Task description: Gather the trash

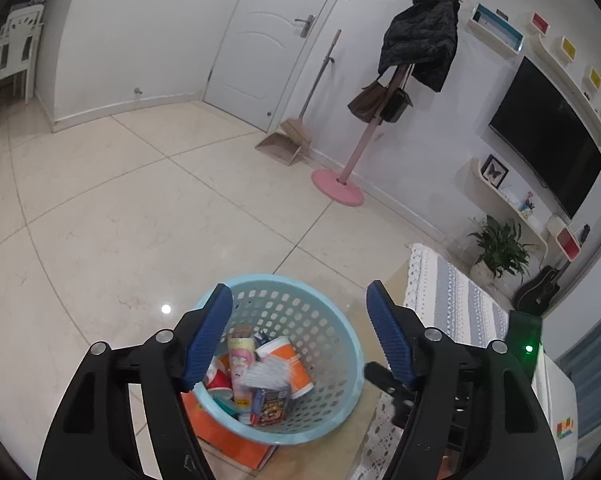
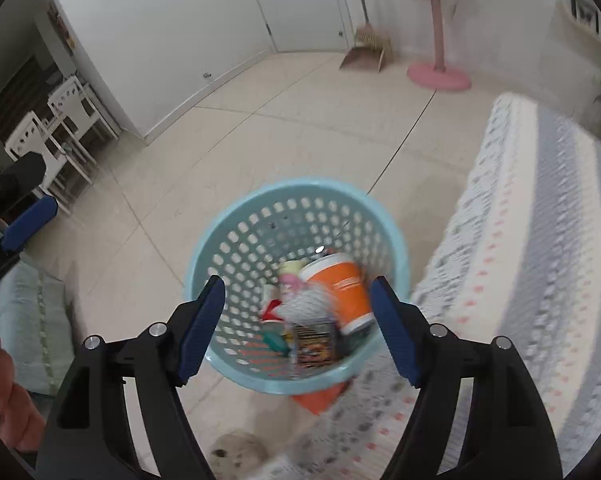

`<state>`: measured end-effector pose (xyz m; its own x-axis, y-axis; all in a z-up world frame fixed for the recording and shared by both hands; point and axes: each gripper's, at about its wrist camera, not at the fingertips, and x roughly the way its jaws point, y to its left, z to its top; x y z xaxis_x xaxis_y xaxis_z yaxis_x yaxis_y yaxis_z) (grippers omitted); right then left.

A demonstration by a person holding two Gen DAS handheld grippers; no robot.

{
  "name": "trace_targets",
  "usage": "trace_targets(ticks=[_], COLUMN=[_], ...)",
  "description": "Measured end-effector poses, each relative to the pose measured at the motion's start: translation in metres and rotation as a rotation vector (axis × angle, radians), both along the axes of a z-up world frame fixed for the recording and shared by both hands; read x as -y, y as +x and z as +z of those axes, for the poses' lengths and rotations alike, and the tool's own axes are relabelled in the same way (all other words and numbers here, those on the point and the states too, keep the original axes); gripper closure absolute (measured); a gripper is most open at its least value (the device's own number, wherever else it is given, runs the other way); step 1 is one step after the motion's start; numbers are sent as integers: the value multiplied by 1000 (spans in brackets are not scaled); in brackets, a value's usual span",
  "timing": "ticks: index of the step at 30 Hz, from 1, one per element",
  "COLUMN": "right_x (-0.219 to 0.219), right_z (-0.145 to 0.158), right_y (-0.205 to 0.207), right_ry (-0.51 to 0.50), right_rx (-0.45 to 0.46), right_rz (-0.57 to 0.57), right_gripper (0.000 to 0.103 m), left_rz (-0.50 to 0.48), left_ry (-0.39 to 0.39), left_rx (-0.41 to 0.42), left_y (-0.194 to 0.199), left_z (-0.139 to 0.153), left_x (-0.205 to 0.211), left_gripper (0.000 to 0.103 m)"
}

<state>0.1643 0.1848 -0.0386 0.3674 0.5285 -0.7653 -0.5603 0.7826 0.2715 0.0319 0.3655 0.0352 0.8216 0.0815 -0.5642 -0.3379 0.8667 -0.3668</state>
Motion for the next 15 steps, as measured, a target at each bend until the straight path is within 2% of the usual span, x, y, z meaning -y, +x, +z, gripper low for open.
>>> trace_targets(ticks=[5,9,12,15], right_x=[37,73,101,131], right_z=[47,85,107,120], right_y=[-33,-68,-98,-122], right_ry=[-2,-12,-31,-26], right_rx=[124,256,355,425], right_rz=[-26,-48,-99,-155], right_gripper=[32,31,27,22], left_rz=[-10,-50,-82,-73], left_ry=[49,129,201,227], left_rx=[38,89,102,111], left_y=[-14,-32,-45,-56], left_z=[19,39,48,51], left_x=[15,47,76,101], left_gripper=[35,21,20,16])
